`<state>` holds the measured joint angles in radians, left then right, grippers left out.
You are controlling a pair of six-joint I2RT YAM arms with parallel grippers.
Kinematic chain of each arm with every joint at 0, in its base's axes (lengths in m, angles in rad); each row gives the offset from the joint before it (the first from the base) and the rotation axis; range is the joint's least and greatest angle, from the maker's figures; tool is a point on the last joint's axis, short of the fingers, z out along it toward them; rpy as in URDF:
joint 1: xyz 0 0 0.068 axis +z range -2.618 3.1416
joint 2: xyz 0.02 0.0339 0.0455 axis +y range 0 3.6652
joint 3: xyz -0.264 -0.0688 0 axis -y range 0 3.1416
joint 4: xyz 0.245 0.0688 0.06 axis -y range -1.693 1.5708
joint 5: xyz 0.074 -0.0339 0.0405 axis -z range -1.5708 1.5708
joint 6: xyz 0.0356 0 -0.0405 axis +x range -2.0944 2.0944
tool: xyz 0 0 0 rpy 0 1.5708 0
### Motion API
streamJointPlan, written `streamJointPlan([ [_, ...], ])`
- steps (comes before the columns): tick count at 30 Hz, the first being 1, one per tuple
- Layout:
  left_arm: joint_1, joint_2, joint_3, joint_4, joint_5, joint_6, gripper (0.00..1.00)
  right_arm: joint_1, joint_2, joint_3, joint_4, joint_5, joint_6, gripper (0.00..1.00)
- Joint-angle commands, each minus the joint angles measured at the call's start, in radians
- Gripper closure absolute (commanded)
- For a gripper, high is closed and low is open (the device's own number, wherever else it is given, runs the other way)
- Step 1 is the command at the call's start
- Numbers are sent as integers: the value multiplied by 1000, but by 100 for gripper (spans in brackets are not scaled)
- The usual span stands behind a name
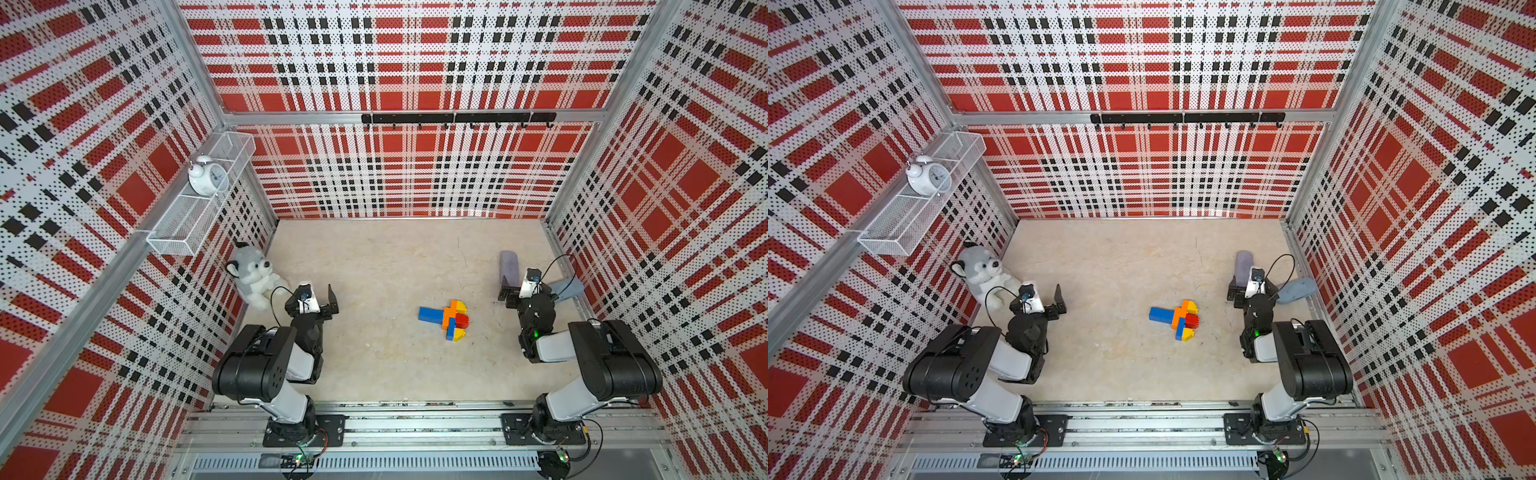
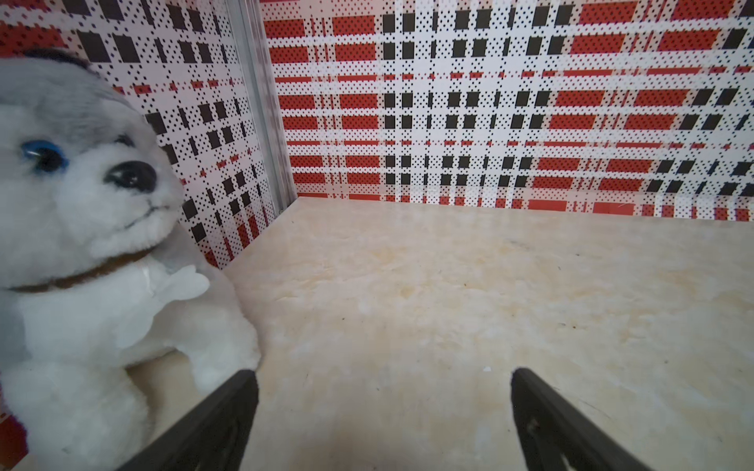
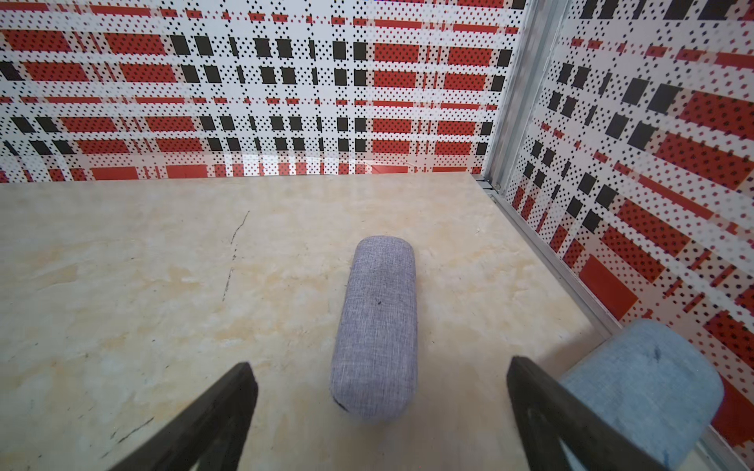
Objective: Assemble a fork with lego
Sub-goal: Reset both arms
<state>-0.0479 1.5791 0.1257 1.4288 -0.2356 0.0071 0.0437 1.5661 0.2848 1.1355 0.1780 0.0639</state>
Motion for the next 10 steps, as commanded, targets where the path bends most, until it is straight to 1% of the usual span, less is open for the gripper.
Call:
streamJointPlan([
  [1,44,4,83,-5,42,-57,2,-2,1,2,21,-7,3,0],
  [2,49,-9,91,-54,52,-65,2,-2,4,1,27,-7,2,0],
  [4,48,-2,85,-28,50,-65,2,-2,4,6,19,-14,3,0],
  [10,48,-4,83,-27,49,-63,2,-2,3,2,23,-14,3,0],
])
